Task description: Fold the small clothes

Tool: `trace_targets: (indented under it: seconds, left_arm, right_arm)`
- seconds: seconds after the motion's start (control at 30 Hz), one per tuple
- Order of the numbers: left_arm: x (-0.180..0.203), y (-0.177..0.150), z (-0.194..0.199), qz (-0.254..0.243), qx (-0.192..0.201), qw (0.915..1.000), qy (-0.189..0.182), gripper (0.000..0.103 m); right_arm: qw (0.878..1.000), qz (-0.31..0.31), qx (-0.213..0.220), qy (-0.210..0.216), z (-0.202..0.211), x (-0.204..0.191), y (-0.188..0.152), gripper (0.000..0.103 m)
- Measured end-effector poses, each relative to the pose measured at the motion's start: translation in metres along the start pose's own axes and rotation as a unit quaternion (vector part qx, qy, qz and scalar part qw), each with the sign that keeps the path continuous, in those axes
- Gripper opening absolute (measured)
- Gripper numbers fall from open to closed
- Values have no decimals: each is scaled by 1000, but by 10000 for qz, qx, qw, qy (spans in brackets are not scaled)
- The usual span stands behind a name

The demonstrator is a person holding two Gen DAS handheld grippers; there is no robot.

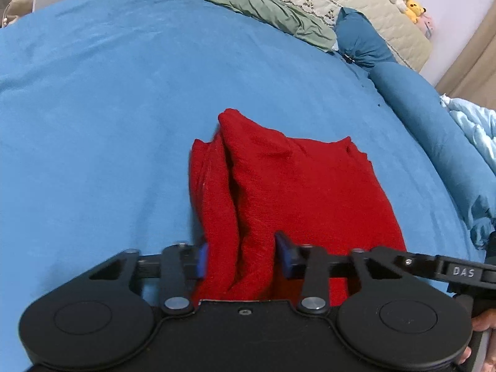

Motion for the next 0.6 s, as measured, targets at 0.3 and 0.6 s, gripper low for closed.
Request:
trace_targets:
  seconds: [0.3,0.6]
  left_arm:
    - [39,-1,70,-251,502,9983,-182,24]
    - [110,-90,147,-465,485,9953,-691,24]
  right_arm:
    - [9989,367,282,98,50,-40,11,37]
    - [9963,717,383,-269,186,-56,-53,37]
Point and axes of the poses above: each gripper's, at about its wrist camera, not at the fingertips, and z roughly against the way its jaws point, x to its right, y to its top, the point moved 4 cm from there along -z, roughly the way its jaws point, and after that the axes turned 12 degrees about y, right-handed, at the moved point
